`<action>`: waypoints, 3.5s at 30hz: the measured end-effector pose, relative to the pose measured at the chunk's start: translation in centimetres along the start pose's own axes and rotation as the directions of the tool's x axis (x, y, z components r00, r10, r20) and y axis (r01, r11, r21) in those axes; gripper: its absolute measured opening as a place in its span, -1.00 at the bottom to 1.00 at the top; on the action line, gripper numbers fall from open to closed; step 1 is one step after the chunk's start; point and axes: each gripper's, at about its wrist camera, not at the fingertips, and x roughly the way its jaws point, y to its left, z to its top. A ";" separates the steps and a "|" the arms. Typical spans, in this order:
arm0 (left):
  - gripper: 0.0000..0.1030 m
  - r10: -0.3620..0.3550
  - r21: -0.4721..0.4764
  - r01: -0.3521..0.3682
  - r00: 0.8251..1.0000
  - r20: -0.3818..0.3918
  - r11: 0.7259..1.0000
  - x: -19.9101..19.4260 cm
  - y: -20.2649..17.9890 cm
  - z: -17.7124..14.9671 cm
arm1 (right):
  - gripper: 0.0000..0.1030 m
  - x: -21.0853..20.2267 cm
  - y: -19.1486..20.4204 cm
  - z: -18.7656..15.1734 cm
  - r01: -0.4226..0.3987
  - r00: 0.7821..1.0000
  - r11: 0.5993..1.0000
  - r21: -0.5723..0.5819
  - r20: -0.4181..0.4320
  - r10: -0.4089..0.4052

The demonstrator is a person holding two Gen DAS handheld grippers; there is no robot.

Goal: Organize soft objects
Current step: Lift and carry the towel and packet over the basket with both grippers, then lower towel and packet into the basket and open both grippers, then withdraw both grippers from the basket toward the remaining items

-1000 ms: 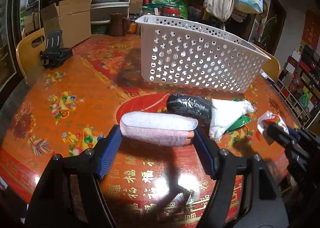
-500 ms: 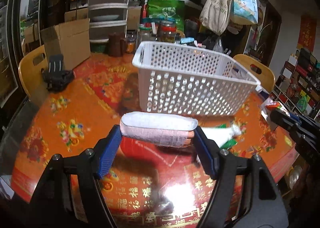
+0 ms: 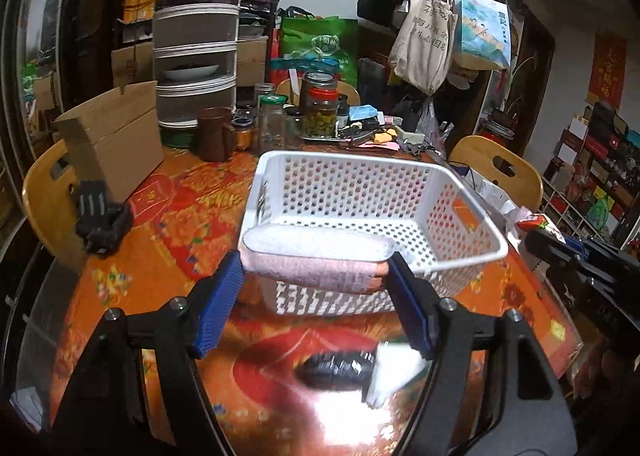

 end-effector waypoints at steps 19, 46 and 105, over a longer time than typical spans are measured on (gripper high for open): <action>0.35 0.040 -0.009 -0.044 0.970 -0.239 0.999 14.6 -1.3 7.5 | -0.72 13.4 -3.9 5.4 0.041 0.964 0.999 0.012 -0.264 -0.036; 0.38 0.027 0.008 -0.025 0.934 -0.357 1.000 20.9 -2.3 4.6 | -0.33 20.0 -4.3 3.0 0.077 0.894 0.997 -0.013 -0.442 -0.075; 0.99 0.092 0.003 -0.092 0.996 -0.011 0.996 -3.1 -0.4 -9.0 | 1.00 -1.6 -1.3 -6.4 0.039 0.996 0.998 0.059 -0.082 -0.034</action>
